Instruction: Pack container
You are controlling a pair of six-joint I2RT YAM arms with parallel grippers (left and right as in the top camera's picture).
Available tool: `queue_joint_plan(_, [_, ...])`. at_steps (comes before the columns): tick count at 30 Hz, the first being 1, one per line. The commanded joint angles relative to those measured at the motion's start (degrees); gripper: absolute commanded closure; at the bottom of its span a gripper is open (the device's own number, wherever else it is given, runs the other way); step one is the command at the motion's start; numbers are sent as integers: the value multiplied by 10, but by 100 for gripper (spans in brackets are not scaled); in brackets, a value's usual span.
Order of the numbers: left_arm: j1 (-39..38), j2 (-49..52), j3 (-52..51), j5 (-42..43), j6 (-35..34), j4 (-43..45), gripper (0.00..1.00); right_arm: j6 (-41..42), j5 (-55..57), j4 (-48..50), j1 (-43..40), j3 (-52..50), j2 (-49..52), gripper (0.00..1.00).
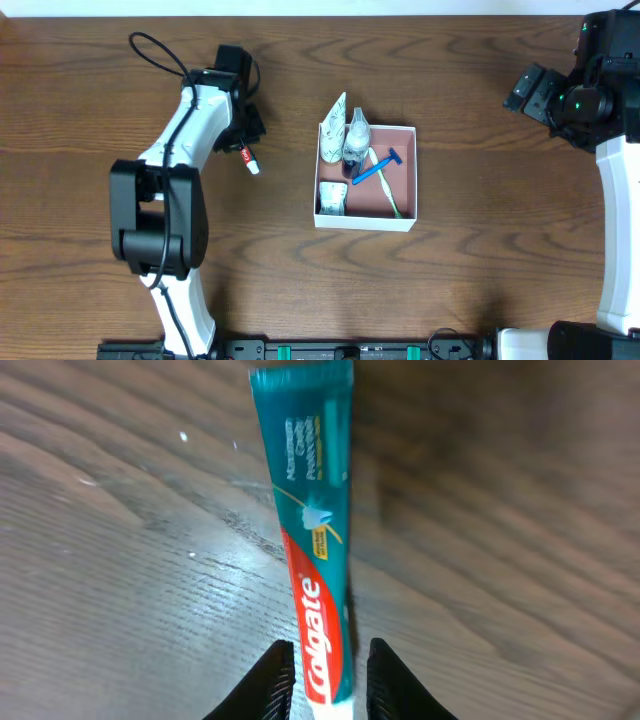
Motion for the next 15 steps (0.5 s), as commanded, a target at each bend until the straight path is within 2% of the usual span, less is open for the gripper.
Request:
queue_joint_plan(1, [2, 13, -4, -9, -10, -6, 74, 6, 4, 0, -2, 3, 1, 1])
queue_joint_plan(15, [4, 15, -21, -31, -9, -1, 74, 6, 4, 0, -2, 3, 1, 1])
